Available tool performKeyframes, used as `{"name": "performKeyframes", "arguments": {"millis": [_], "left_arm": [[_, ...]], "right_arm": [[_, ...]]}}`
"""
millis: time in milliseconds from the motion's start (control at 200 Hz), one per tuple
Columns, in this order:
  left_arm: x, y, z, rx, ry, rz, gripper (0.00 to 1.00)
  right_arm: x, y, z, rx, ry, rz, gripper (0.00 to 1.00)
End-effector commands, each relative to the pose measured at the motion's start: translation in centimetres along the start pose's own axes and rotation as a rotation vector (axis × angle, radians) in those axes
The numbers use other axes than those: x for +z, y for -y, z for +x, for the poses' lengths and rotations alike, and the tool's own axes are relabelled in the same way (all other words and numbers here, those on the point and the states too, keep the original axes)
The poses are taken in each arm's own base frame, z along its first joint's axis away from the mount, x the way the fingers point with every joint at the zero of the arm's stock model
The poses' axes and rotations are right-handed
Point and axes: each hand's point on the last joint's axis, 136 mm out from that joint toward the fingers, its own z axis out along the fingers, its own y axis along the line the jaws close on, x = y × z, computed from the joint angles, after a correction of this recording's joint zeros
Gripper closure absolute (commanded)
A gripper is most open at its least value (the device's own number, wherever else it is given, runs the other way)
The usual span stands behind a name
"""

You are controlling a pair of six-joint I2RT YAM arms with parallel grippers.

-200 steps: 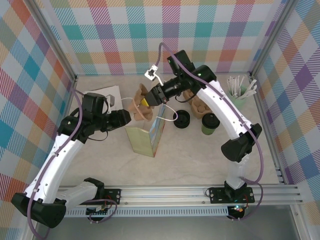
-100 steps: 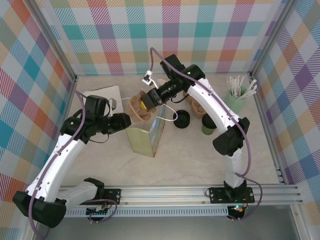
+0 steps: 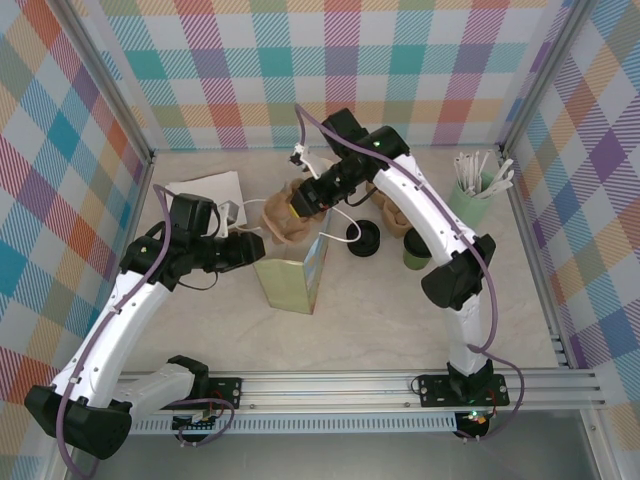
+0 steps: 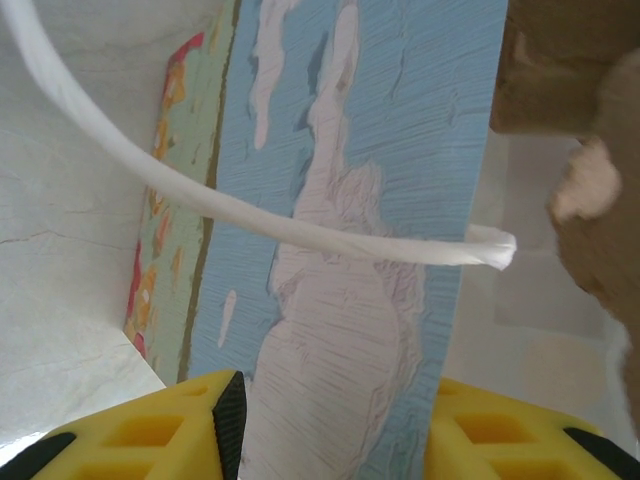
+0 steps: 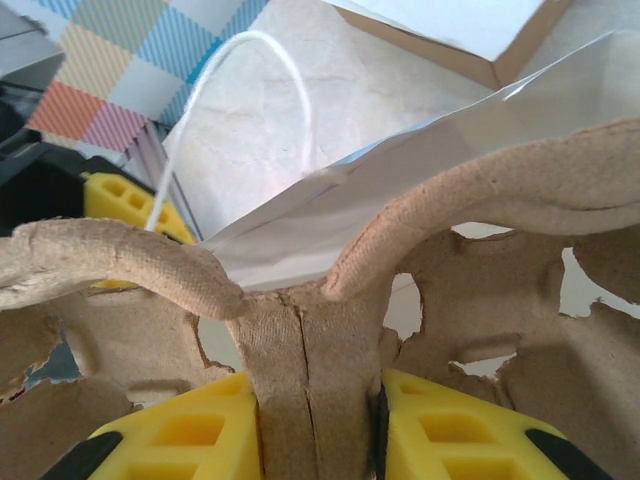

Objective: Pack the takeout coffee

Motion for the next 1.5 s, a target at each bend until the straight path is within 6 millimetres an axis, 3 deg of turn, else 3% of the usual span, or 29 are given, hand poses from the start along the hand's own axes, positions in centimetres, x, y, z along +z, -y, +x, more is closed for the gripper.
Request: {"name": "performKeyframes", "arguments": {"millis": [0,335,765,1200,1495], "left_arm": [[-0.1,0.1,1.1,0.017,-0.041,0.034,0.57],[-0.2,0.1,2.0,0.028,-0.061,0.05,0.57],[-0.5,0.7,0.9,0.04,-0.029,0.055,0.57],[-0.9,0.4,-1.3,0.044,0.031,-0.018,0.65],[-0.8,1.7,-2.5,0.068,0.049,0.029,0.76]], "right_arm": [[0.3,1.2,0.0,0.018,-0.014,0.069,0.7],[0.4,3.1,0.6,-0.01,-0.045,0.211,0.7],[0.6,3.9,1.9,-0.105,-0.116,0.316,0.7],[0.8,3.7,3.5,-0.237,-0.197,0.403,0.69],[1.9,3.6,4.5,-0.295,-0.258,0.442,0.69]]}}
